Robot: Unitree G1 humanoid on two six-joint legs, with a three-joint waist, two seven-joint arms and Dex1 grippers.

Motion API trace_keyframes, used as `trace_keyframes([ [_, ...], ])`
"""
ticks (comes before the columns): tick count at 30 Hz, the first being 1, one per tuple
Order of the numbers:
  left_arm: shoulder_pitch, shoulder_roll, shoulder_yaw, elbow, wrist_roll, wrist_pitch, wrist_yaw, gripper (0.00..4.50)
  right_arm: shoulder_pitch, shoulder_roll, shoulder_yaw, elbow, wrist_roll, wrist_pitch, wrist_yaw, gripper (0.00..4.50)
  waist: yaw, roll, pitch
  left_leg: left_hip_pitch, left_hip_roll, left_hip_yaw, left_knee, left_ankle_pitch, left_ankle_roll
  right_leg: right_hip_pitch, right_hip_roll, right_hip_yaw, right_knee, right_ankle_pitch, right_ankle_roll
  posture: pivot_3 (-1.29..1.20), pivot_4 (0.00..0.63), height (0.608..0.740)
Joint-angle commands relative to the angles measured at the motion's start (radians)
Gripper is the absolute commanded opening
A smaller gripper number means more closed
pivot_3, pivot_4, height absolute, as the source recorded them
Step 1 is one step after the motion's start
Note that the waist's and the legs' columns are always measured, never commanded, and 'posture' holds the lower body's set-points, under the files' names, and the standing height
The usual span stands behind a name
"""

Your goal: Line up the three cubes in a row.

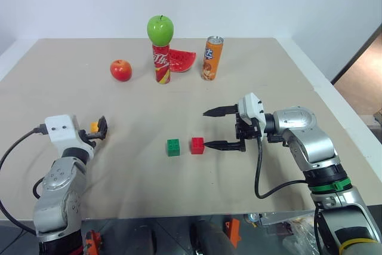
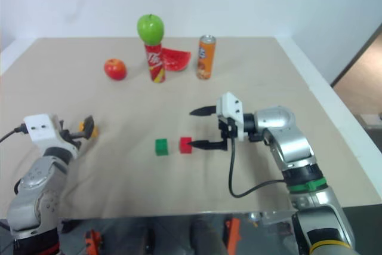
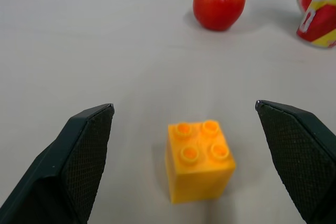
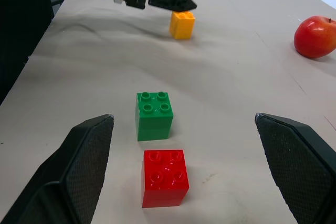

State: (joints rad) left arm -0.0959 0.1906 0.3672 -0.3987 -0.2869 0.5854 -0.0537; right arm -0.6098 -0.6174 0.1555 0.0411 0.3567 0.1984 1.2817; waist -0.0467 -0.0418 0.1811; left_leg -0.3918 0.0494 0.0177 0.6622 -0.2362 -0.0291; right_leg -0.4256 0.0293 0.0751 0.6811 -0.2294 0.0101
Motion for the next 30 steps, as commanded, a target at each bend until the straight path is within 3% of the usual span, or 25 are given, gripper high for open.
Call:
trace_keyframes([
  [1, -0.008, 0.015, -0.013, 0.01, 0.005, -0.015, -0.005, 4.47, -0.007, -0.012, -0.023, -0.038, 0.006, -0.002, -0.001, 4.5, 0.0, 0.0, 0.0, 0.0, 0.0, 0.0, 0.0, 0.0, 0.0, 0.0, 0.0, 0.0, 0.0, 0.0, 0.0, 0.0, 0.15, 0.74],
  [10, -0.037, 0.036, -0.05, 0.099, 0.046, -0.025, 0.01, 4.47, 0.009, -0.014, -0.034, -0.054, 0.021, 0.004, -0.006, 4.5, 0.0, 0.0, 0.0, 0.0, 0.0, 0.0, -0.001, 0.0, 0.0, 0.0, 0.0, 0.0, 0.0, 0.0, 0.0, 0.0, 0.15, 0.74],
  [13, -0.039, 0.037, -0.052, 0.099, 0.061, -0.029, 0.015, 3.77, 0.009, -0.008, -0.038, -0.061, 0.036, 0.016, -0.007, 4.5, 0.0, 0.0, 0.0, 0.0, 0.0, 0.0, -0.001, 0.0, 0.0, 0.0, 0.0, 0.0, 0.0, 0.0, 0.0, 0.0, 0.15, 0.74],
  [20, -0.045, 0.041, -0.057, 0.095, 0.079, -0.024, 0.015, 1.38, 0.005, 0.003, -0.043, -0.07, 0.056, 0.022, -0.013, 4.5, 0.0, 0.0, 0.0, 0.0, 0.0, 0.0, -0.001, 0.0, 0.0, 0.0, 0.0, 0.0, -0.001, 0.0, 0.0, 0.0, 0.15, 0.74],
  [25, -0.029, 0.038, -0.073, 0.034, 0.086, -0.023, 0.008, 1.33, 0.011, 0.004, -0.038, -0.067, 0.051, 0.013, -0.015, 4.5, 0.0, 0.0, 0.0, 0.0, 0.0, 0.0, -0.002, 0.0, 0.0, 0.0, 0.0, 0.0, -0.001, 0.0, 0.0, 0.0, 0.15, 0.74],
  [30, 0.011, 0.025, -0.168, -0.087, 0.105, 0.017, 0.0, 1.33, 0.01, 0.006, -0.033, -0.06, 0.045, 0.004, -0.019, 4.5, 0.0, 0.0, 0.0, 0.0, 0.0, 0.0, -0.003, 0.0, 0.0, 0.0, -0.001, 0.0, -0.002, -0.001, 0.001, 0.0, 0.15, 0.74],
])
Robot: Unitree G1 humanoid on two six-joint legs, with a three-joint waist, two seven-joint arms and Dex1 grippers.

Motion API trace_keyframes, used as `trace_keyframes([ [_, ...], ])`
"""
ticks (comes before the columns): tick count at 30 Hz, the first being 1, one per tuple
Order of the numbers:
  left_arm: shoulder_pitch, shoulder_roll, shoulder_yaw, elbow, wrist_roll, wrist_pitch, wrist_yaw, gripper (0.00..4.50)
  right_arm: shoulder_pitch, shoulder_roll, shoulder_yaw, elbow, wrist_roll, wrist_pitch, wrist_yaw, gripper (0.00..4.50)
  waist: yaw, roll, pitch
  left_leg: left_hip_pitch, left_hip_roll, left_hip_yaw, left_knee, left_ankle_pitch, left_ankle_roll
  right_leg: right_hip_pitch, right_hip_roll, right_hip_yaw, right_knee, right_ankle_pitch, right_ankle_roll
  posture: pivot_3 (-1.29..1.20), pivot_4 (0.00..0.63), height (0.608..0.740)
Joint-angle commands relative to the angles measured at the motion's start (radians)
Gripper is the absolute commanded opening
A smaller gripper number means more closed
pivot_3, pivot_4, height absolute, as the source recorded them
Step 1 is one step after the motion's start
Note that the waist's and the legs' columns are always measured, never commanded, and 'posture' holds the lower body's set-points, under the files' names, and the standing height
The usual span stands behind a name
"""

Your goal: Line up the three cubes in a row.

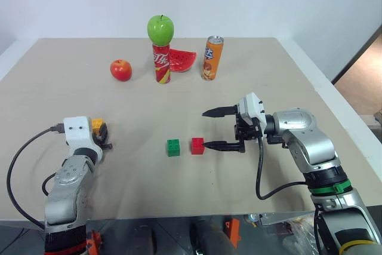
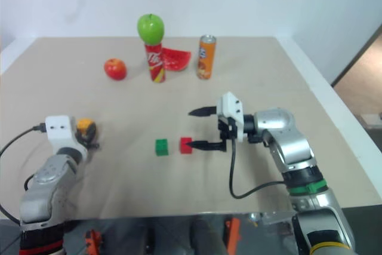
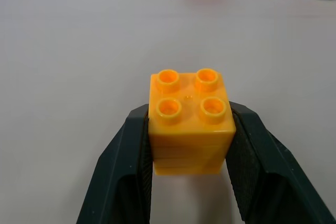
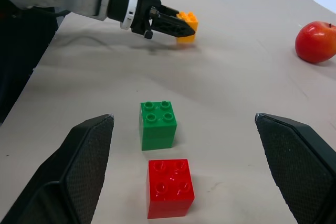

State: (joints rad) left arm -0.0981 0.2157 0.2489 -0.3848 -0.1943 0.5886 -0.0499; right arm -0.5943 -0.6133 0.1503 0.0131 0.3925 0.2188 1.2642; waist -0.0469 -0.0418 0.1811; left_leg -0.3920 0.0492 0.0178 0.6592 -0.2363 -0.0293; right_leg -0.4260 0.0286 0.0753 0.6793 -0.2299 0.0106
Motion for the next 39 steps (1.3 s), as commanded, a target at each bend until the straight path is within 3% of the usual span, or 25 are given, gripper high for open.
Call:
trace_keyframes([
  [1, 0.025, 0.002, -0.075, -0.125, 0.013, 0.025, -0.01, 1.33, -0.005, 0.002, -0.027, -0.031, 0.009, -0.017, -0.002, 4.5, 0.0, 0.0, 0.0, 0.0, 0.0, 0.0, 0.0, 0.0, 0.0, 0.0, 0.0, 0.0, 0.0, 0.0, 0.0, 0.0, 0.15, 0.74],
  [13, 0.144, 0.035, -0.187, -0.216, -0.003, 0.068, -0.084, 1.33, 0.011, -0.001, -0.027, -0.022, 0.001, -0.031, -0.002, 4.5, -0.001, 0.0, 0.0, 0.001, 0.0, 0.0, -0.002, 0.0, 0.0, -0.001, 0.0, 0.0, 0.0, -0.001, -0.001, 0.0, 0.15, 0.74],
  [28, 0.109, 0.142, -0.235, -0.187, -0.017, 0.012, -0.263, 1.33, 0.039, -0.018, -0.036, -0.032, -0.002, -0.038, -0.007, 4.5, 0.0, 0.0, 0.0, 0.001, 0.0, 0.0, -0.004, 0.0, 0.0, -0.001, 0.0, 0.0, -0.001, -0.002, -0.002, 0.0, 0.15, 0.74],
  [32, 0.136, 0.239, -0.168, -0.173, -0.076, -0.064, -0.407, 1.33, 0.037, -0.016, -0.032, -0.031, -0.002, -0.037, -0.01, 4.5, -0.001, 0.0, 0.0, 0.001, 0.0, 0.0, -0.004, 0.0, 0.0, -0.002, 0.001, 0.0, -0.001, -0.002, -0.003, 0.0, 0.15, 0.74],
  [39, 0.118, 0.451, -0.141, 0.036, -0.174, -0.361, -0.854, 1.33, 0.02, -0.009, -0.021, -0.017, -0.009, -0.051, -0.002, 4.5, 0.0, 0.001, 0.001, 0.0, 0.001, 0.0, -0.006, 0.0, 0.0, -0.004, 0.0, -0.001, -0.001, -0.005, -0.007, 0.0, 0.15, 0.74],
])
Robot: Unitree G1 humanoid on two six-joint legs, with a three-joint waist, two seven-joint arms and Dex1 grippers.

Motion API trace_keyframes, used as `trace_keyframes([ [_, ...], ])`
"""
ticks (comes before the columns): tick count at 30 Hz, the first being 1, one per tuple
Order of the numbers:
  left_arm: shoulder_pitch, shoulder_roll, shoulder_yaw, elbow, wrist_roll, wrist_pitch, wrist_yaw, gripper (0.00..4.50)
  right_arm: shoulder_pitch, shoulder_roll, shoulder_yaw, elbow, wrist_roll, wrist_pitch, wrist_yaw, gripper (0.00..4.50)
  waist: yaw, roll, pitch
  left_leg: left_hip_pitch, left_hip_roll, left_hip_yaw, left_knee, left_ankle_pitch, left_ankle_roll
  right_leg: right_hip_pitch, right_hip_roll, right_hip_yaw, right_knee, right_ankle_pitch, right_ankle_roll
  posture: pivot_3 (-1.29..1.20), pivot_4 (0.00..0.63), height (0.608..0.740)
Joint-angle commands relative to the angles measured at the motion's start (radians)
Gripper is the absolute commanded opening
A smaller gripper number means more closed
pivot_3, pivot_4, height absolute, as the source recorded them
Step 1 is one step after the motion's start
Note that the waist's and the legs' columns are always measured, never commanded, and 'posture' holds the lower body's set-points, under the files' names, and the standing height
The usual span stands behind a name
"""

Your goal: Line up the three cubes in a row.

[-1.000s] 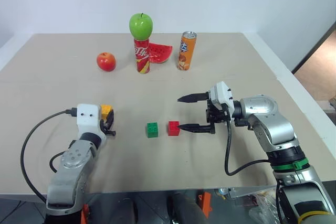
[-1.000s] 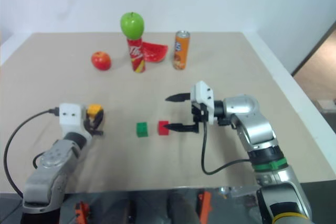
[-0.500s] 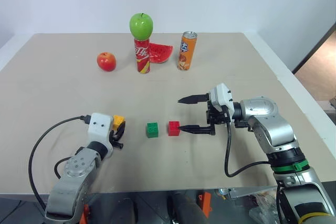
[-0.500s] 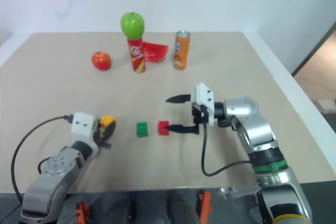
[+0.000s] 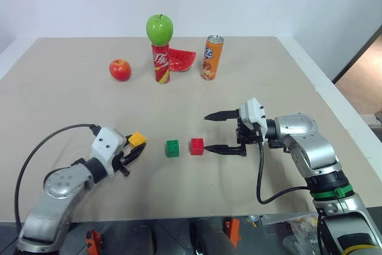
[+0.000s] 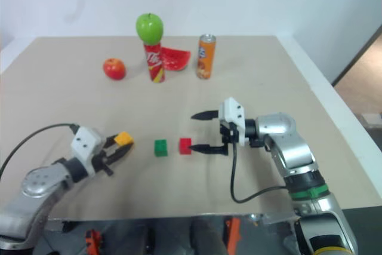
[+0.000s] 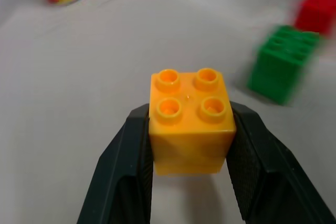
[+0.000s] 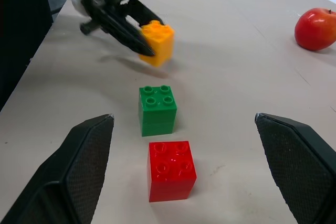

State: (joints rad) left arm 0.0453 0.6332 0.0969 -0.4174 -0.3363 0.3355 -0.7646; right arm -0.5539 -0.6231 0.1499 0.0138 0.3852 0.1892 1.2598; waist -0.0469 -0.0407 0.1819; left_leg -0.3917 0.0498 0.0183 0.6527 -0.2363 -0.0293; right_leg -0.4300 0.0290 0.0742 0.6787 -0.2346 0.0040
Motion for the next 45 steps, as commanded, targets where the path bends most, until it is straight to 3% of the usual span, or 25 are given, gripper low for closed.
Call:
trace_keyframes([
  [1, -0.049, 0.052, 0.001, 0.117, -0.039, -0.139, -0.196, 1.33, -0.023, 0.002, -0.021, -0.016, -0.001, -0.021, 0.002, 4.5, 0.0, 0.0, 0.0, 0.0, 0.0, 0.0, 0.0, 0.0, 0.0, 0.0, 0.0, 0.0, 0.0, 0.0, 0.0, 0.0, 0.15, 0.74],
  [9, -0.296, 0.086, -0.069, 0.459, -0.036, -0.318, -0.492, 1.33, -0.034, -0.003, -0.027, -0.035, 0.018, 0.014, 0.009, 4.5, 0.001, 0.0, 0.0, -0.007, 0.0, 0.001, 0.0, 0.0, 0.0, -0.007, 0.0, 0.0, 0.001, 0.001, 0.002, 0.0, 0.15, 0.74],
  [19, -0.463, 0.061, -0.172, 0.633, -0.007, -0.389, -0.679, 1.33, -0.042, 0.01, -0.015, -0.031, 0.009, 0.016, 0.018, 4.5, 0.0, 0.0, 0.0, -0.012, 0.0, 0.001, 0.001, -0.001, 0.001, -0.011, 0.001, 0.0, 0.001, 0.0, 0.003, 0.0, 0.15, 0.74],
  [29, -0.538, 0.064, -0.197, 0.756, 0.027, -0.417, -0.746, 1.33, -0.015, -0.008, -0.025, -0.057, 0.009, 0.023, 0.008, 4.5, 0.0, 0.0, 0.0, -0.012, 0.0, 0.0, 0.002, -0.001, 0.001, -0.011, 0.001, 0.0, 0.002, 0.0, 0.003, 0.0, 0.15, 0.74],
  [45, -0.523, 0.036, -0.22, 0.761, 0.052, -0.423, -0.729, 1.33, -0.003, -0.026, -0.028, -0.061, 0.01, 0.02, 0.004, 4.5, 0.001, 0.0, 0.0, -0.012, 0.0, 0.0, 0.003, 0.0, 0.001, -0.01, 0.001, 0.0, 0.003, 0.001, 0.003, 0.0, 0.15, 0.74],
])
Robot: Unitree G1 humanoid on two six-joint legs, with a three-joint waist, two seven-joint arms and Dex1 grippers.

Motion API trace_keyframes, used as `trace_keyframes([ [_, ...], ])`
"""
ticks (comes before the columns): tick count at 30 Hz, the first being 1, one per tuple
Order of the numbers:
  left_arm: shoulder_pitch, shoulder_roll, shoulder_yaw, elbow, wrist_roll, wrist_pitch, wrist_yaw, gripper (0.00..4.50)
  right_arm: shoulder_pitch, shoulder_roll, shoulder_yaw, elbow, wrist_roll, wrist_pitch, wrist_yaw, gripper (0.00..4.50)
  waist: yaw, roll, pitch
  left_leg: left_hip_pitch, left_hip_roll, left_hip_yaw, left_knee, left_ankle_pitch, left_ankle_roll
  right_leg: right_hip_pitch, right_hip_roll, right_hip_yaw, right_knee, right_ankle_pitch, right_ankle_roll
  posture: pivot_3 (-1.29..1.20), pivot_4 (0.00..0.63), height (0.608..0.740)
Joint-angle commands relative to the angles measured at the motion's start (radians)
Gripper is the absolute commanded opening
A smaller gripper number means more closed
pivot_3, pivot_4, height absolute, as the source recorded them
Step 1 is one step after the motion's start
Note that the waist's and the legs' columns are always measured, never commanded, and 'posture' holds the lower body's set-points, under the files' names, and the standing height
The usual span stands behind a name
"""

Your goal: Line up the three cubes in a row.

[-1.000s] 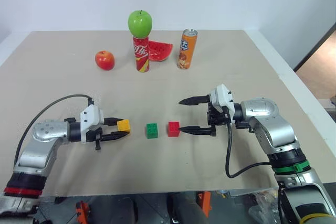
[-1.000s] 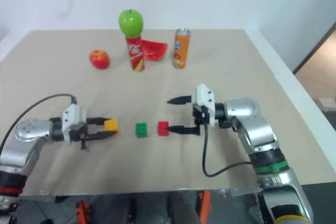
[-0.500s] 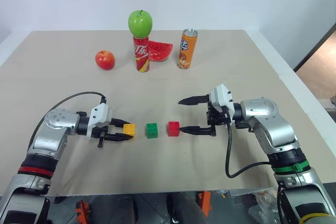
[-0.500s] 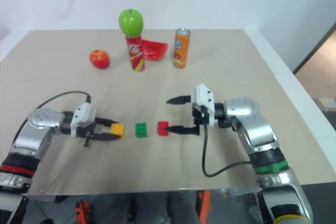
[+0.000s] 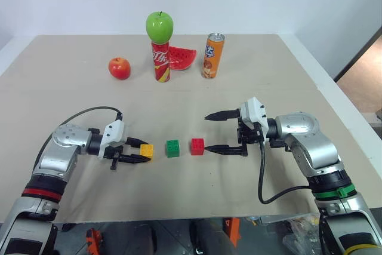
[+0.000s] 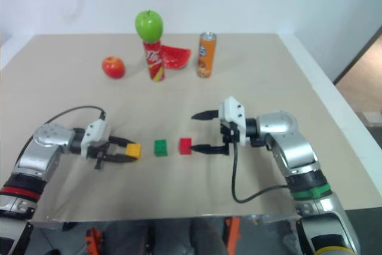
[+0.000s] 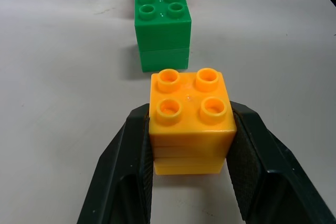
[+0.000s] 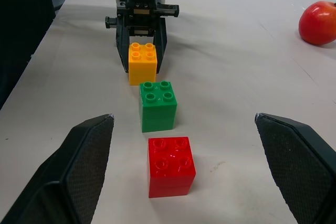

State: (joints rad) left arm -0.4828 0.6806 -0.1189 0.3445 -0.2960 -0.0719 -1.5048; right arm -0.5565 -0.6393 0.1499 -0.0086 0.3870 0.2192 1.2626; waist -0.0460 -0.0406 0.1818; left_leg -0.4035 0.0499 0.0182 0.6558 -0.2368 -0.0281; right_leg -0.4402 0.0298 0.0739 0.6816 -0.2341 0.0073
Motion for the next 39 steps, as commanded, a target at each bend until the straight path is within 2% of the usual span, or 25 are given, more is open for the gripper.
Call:
trace_keyframes([
  [1, 0.005, -0.016, -0.006, 0.001, 0.015, -0.017, 0.014, 1.33, -0.001, -0.01, -0.028, -0.039, 0.008, -0.011, 0.002, 4.5, 0.0, 0.0, 0.0, 0.0, 0.0, 0.0, 0.0, 0.0, 0.0, 0.0, 0.0, 0.0, 0.0, 0.0, 0.0, 0.0, 0.15, 0.74],
  [11, -0.016, -0.033, -0.032, 0.06, 0.068, -0.057, 0.019, 1.33, 0.011, -0.017, -0.031, -0.041, 0.005, -0.018, 0.003, 4.5, 0.004, 0.0, 0.0, 0.0, -0.002, 0.0, 0.006, 0.0, 0.0, 0.003, -0.002, 0.0, 0.0, 0.002, 0.003, 0.0, 0.15, 0.74],
  [13, -0.025, -0.035, -0.033, 0.068, 0.068, -0.055, 0.019, 2.39, 0.015, -0.018, -0.032, -0.042, 0.005, -0.021, 0.002, 4.5, 0.004, 0.001, 0.0, 0.001, -0.002, 0.0, 0.007, 0.0, 0.0, 0.004, -0.002, 0.0, 0.0, 0.002, 0.003, 0.0, 0.15, 0.74],
  [14, -0.03, -0.037, -0.034, 0.07, 0.07, -0.063, 0.019, 2.59, 0.017, -0.018, -0.031, -0.042, 0.005, -0.022, 0.001, 4.5, 0.003, 0.001, 0.0, 0.001, -0.002, 0.0, 0.007, 0.0, 0.001, 0.004, -0.002, 0.0, 0.0, 0.003, 0.004, 0.0, 0.15, 0.74],
  [19, -0.05, -0.03, -0.034, 0.083, 0.082, -0.108, 0.005, 4.34, 0.021, -0.015, -0.029, -0.047, 0.006, -0.02, -0.006, 4.5, 0.003, 0.001, 0.0, 0.0, -0.001, -0.001, 0.007, 0.001, 0.002, 0.003, -0.001, 0.0, 0.0, 0.004, 0.003, 0.0, 0.15, 0.74],
  [20, -0.053, -0.024, -0.028, 0.076, 0.077, -0.107, 0.0, 4.47, 0.022, -0.015, -0.028, -0.048, 0.006, -0.02, -0.007, 4.5, 0.003, 0.001, 0.0, 0.0, -0.001, 0.0, 0.007, 0.001, 0.002, 0.003, -0.001, 0.0, 0.0, 0.004, 0.003, 0.0, 0.15, 0.74],
  [25, -0.041, 0.017, 0.012, 0.006, 0.041, -0.077, -0.006, 4.47, 0.024, -0.016, -0.031, -0.049, 0.008, -0.016, -0.009, 4.5, 0.0, 0.001, 0.0, -0.001, -0.001, 0.0, 0.007, 0.001, 0.002, 0.002, -0.001, 0.0, 0.0, 0.003, 0.003, 0.0, 0.15, 0.74],
  [29, 0.03, 0.084, 0.074, -0.162, -0.042, 0.071, 0.025, 4.47, 0.03, -0.021, -0.043, -0.065, 0.025, 0.001, -0.012, 4.5, -0.002, 0.001, 0.0, -0.001, 0.001, 0.0, 0.006, 0.001, 0.002, 0.001, 0.0, 0.0, 0.0, 0.003, 0.002, 0.0, 0.15, 0.74],
  [31, 0.08, 0.118, 0.125, -0.288, -0.114, 0.21, 0.075, 4.47, 0.032, -0.021, -0.062, -0.084, 0.057, 0.04, -0.022, 4.5, -0.002, 0.001, 0.0, -0.001, 0.001, 0.0, 0.005, 0.001, 0.002, 0.0, 0.0, 0.0, 0.001, 0.003, 0.002, 0.0, 0.15, 0.74],
  [33, 0.13, 0.145, 0.182, -0.402, -0.179, 0.338, 0.141, 4.47, 0.034, -0.023, -0.08, -0.1, 0.076, 0.061, -0.034, 4.5, -0.001, 0.001, 0.0, -0.001, 0.001, 0.0, 0.005, 0.001, 0.002, 0.0, 0.0, 0.0, 0.001, 0.003, 0.002, 0.0, 0.15, 0.74],
  [35, 0.173, 0.128, 0.271, -0.494, -0.244, 0.467, 0.29, 4.47, 0.033, -0.012, -0.114, -0.1, 0.082, 0.071, -0.082, 4.5, -0.001, 0.001, 0.0, -0.002, 0.001, 0.0, 0.005, 0.001, 0.002, 0.0, 0.0, 0.0, 0.001, 0.003, 0.002, 0.0, 0.15, 0.74],
  [39, 0.199, 0.055, 0.379, -0.548, -0.244, 0.544, 0.549, 4.47, 0.031, 0.007, -0.149, -0.041, 0.027, 0.018, -0.171, 4.5, -0.001, 0.001, 0.0, 0.0, 0.001, -0.001, 0.005, 0.001, 0.002, 0.002, -0.001, -0.001, 0.001, 0.003, 0.002, 0.0, 0.15, 0.74],
])
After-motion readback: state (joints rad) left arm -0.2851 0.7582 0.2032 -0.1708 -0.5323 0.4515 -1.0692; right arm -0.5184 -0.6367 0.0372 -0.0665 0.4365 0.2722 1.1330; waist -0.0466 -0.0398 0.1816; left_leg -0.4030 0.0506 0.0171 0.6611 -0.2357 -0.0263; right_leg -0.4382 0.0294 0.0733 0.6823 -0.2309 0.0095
